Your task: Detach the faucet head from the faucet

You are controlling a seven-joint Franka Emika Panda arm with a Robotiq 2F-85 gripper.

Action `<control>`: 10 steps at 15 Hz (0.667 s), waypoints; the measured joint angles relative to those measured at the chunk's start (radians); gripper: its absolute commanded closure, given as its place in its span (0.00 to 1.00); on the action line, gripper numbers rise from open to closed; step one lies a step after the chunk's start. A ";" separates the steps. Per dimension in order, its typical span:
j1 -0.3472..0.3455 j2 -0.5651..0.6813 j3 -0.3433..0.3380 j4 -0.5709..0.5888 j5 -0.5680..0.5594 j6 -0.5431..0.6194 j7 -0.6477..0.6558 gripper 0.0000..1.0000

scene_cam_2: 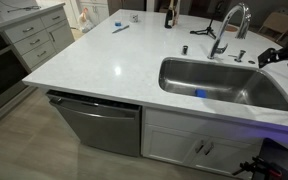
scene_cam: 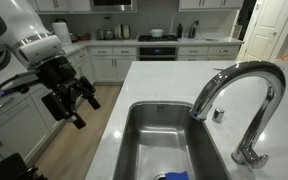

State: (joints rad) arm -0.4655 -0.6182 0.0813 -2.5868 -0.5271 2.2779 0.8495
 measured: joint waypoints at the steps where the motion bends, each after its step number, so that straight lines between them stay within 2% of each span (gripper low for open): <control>1: -0.021 0.001 0.000 0.000 -0.049 0.008 0.036 0.00; 4: -0.061 0.011 -0.008 0.000 -0.191 0.030 0.141 0.00; 10: -0.041 0.086 -0.073 0.012 -0.458 0.165 0.295 0.00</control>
State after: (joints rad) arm -0.5064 -0.5324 0.0084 -2.5751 -0.9849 2.4426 1.1444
